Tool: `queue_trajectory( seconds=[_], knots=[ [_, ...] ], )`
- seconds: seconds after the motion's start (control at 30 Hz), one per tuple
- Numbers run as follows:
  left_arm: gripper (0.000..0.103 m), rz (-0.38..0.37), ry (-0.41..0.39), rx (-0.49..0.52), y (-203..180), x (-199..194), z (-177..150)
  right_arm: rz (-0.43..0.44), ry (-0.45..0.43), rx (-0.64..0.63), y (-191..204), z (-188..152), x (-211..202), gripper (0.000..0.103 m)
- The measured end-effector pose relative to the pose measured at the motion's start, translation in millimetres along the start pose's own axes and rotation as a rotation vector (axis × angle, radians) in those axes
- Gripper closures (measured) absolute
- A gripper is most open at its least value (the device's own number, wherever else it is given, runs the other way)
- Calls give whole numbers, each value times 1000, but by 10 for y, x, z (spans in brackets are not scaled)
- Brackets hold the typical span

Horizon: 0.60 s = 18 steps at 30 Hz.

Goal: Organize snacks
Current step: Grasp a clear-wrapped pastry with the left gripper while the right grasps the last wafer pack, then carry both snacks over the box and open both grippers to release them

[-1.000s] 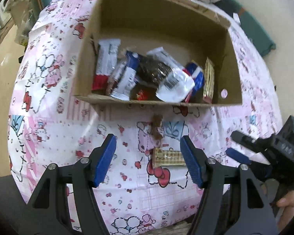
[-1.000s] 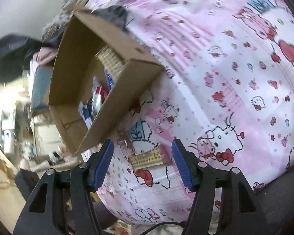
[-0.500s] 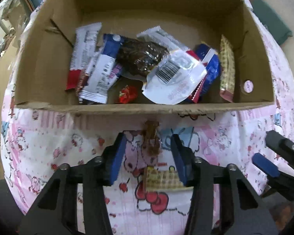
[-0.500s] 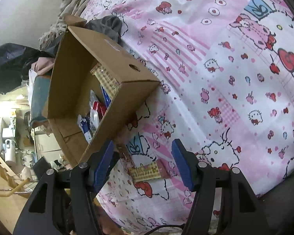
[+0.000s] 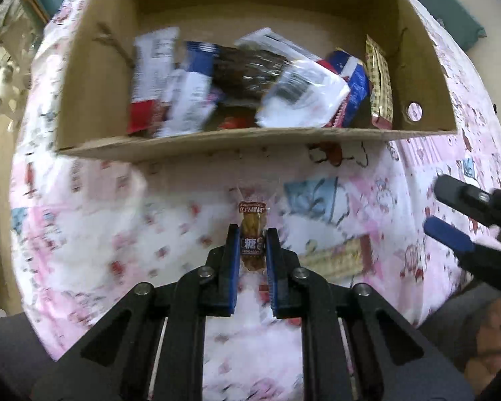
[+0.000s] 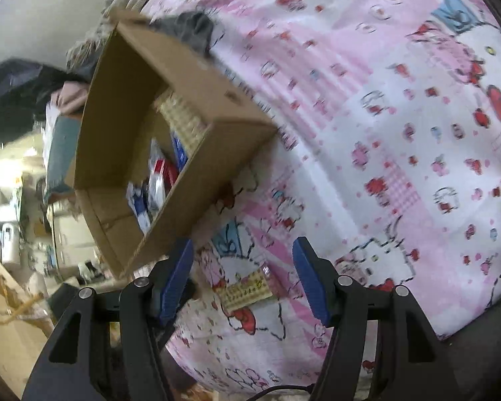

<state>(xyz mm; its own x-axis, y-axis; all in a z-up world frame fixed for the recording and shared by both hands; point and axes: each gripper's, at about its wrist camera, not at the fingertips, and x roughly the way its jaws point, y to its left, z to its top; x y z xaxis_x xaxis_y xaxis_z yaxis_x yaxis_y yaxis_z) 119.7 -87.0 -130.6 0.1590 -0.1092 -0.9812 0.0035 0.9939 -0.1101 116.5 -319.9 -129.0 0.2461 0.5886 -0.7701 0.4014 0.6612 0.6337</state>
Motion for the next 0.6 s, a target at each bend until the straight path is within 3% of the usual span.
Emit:
queue_trajectory(
  seconds=[0.2, 0.4, 0.53, 0.6],
  knots=[
    [92, -4, -31, -13, 385, -417, -118, -53, 134, -138, 238, -216, 290, 38],
    [92, -48, -77, -62, 703, -636, -202, -94, 242, -147, 262, -483, 564, 39],
    [92, -104, -62, -173, 861, -579, -200, -182, 220, -135, 301, -452, 787, 39],
    [92, -98, -73, -174, 851, -610, -188, -226, 195, -151, 376, -457, 867, 37]
  ],
)
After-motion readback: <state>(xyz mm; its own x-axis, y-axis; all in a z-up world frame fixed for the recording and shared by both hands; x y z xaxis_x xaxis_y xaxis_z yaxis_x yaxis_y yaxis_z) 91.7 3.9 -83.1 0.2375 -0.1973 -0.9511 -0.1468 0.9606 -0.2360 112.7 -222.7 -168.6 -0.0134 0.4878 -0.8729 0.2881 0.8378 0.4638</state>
